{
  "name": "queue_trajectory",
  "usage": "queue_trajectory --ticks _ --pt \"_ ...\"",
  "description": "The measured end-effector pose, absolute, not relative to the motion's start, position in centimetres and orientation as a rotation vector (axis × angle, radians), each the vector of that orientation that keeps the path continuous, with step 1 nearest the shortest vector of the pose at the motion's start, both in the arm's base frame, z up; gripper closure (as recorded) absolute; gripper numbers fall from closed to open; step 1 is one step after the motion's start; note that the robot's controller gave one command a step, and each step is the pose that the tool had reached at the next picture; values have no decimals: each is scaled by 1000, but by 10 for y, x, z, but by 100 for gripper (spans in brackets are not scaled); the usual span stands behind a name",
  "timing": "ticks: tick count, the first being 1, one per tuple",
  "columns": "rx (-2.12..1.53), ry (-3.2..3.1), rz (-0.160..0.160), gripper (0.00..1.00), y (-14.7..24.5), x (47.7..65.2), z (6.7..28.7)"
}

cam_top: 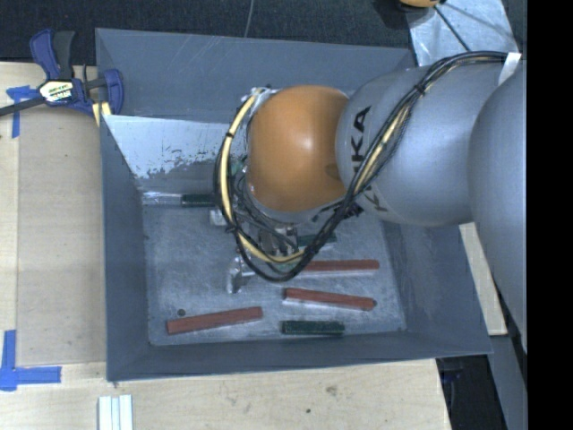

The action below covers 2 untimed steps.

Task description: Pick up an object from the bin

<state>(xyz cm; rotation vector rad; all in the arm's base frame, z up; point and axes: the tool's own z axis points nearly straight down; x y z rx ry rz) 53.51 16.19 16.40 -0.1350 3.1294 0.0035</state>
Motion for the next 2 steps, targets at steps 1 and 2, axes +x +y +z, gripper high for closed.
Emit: queue_trajectory --ticks 1,2 --pt "-541 3089 0 0 172 501 101" --pt "-600 3085 1 0 175 491 79"
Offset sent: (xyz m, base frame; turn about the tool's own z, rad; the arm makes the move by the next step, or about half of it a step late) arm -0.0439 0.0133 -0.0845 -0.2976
